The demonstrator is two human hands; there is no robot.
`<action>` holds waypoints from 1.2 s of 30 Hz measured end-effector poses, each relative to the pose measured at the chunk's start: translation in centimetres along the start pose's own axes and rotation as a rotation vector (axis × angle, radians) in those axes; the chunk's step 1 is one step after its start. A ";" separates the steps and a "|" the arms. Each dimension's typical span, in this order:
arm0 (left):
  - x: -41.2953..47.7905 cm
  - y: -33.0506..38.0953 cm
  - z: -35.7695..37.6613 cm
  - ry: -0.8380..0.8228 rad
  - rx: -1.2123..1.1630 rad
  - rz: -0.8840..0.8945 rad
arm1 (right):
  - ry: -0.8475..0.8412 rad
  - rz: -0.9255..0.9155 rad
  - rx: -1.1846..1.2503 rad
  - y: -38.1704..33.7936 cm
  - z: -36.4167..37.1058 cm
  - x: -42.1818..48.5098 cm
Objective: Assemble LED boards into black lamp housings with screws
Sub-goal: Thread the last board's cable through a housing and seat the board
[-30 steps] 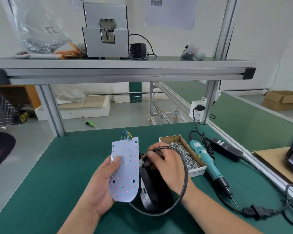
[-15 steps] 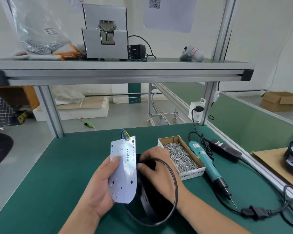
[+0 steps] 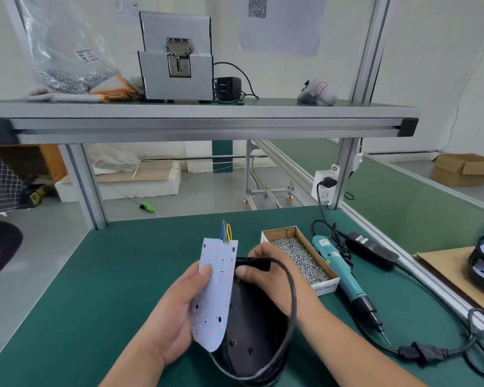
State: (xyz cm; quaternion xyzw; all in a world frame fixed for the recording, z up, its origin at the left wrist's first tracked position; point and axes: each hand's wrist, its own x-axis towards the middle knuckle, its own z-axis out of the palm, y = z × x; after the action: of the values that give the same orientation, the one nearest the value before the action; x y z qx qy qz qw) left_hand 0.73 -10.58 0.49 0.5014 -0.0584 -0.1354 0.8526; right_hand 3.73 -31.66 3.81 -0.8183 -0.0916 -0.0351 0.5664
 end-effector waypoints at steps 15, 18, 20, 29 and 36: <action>0.1 0.9 -1.3 0.155 -0.110 -0.149 | -0.173 0.035 0.341 1.8 -1.6 0.9; 0.0 1.7 -2.3 0.323 -0.050 -0.133 | -0.044 0.110 0.544 2.0 -2.0 1.4; 0.2 1.9 -3.3 0.517 -0.029 -0.060 | 0.026 0.089 0.568 2.0 -2.2 1.4; 0.2 2.5 -3.0 0.710 -0.112 0.189 | 0.145 0.048 0.448 2.1 -1.6 1.2; -0.3 1.7 -0.8 0.420 -0.072 0.167 | 0.152 0.089 0.555 1.7 -0.7 0.9</action>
State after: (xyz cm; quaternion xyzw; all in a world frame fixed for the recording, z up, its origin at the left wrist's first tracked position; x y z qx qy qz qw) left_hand 0.91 -9.04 1.56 0.4812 0.0837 0.0409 0.8717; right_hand 4.97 -32.80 2.59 -0.6304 -0.0188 -0.0449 0.7747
